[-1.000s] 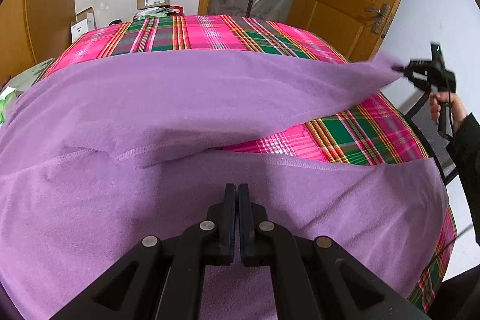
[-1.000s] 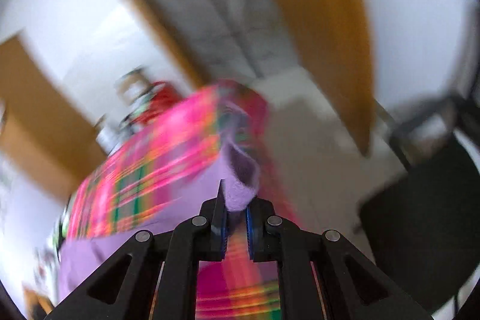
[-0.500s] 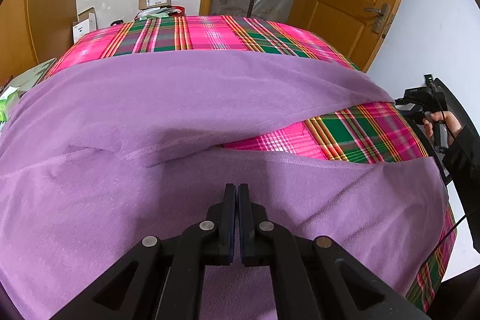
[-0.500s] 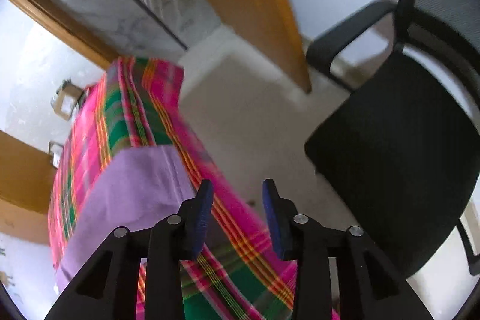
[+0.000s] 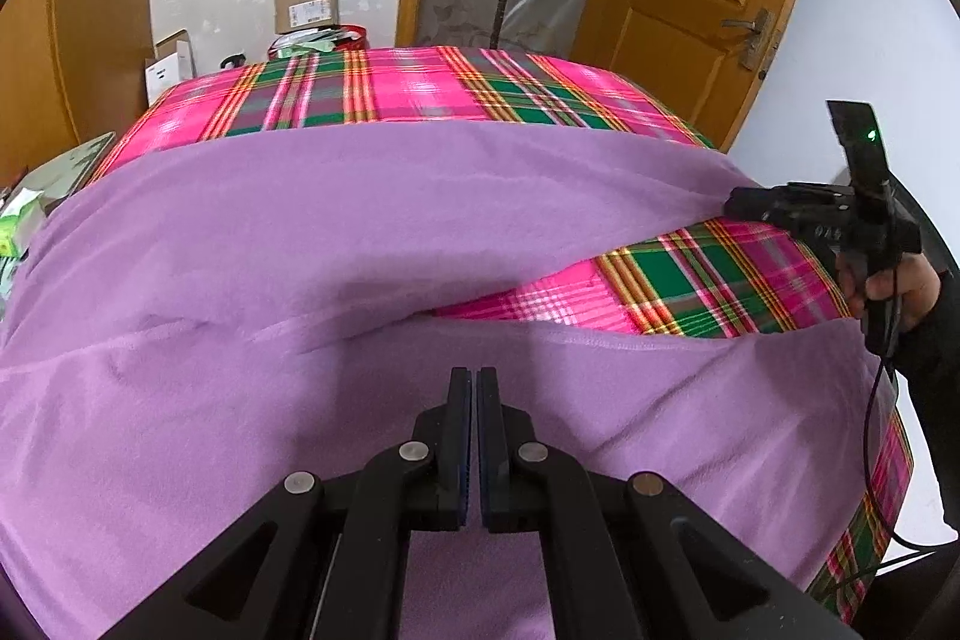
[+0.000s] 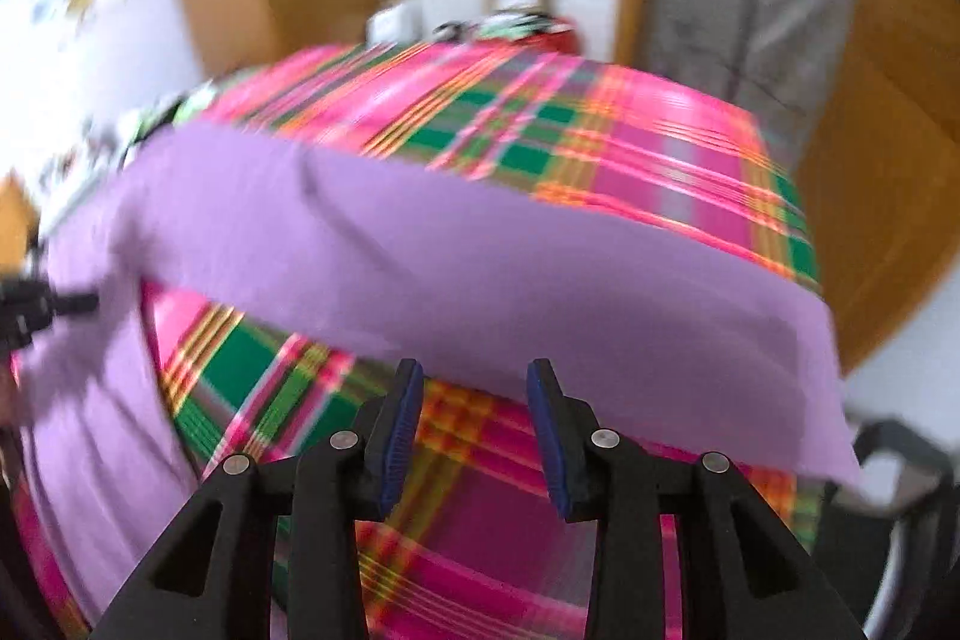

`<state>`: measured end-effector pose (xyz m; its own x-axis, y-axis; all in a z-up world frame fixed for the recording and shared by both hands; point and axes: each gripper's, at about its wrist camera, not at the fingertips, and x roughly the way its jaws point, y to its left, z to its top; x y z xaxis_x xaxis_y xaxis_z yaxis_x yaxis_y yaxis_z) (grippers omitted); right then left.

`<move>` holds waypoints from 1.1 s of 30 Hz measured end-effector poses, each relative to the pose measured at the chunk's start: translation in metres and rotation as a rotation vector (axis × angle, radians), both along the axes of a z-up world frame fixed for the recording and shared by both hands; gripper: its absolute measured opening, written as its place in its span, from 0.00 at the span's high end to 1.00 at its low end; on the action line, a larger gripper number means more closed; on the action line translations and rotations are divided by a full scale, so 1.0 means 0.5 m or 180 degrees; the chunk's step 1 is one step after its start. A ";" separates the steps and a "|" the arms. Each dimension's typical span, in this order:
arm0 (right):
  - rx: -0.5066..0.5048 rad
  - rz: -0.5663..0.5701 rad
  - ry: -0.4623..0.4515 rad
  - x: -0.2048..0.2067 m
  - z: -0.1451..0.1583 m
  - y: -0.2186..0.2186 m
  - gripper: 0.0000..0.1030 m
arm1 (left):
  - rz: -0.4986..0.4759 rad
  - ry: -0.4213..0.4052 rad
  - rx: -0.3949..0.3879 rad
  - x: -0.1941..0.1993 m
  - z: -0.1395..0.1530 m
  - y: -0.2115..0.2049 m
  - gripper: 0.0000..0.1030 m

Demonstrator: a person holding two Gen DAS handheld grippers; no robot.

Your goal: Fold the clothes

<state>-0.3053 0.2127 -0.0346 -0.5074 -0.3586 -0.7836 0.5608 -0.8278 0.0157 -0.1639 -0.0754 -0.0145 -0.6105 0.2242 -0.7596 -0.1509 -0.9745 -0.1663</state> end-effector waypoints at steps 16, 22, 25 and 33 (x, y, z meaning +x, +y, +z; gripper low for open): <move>-0.0220 -0.0062 0.0013 -0.099 0.081 0.028 0.64 | 0.0233 -0.0060 0.0093 0.012 -0.019 -0.053 0.99; 0.0136 -0.0190 -0.0100 -0.238 0.063 0.048 0.64 | 0.0196 -0.0095 0.0079 0.003 -0.031 -0.048 0.99; 0.0144 -0.0025 -0.0153 -0.253 0.050 0.032 0.64 | 0.0196 -0.0101 0.0080 -0.001 -0.031 -0.048 0.99; 0.0184 0.0626 -0.0185 -0.214 0.011 -0.036 0.64 | 0.0148 -0.0087 0.0037 -0.017 -0.032 -0.039 0.99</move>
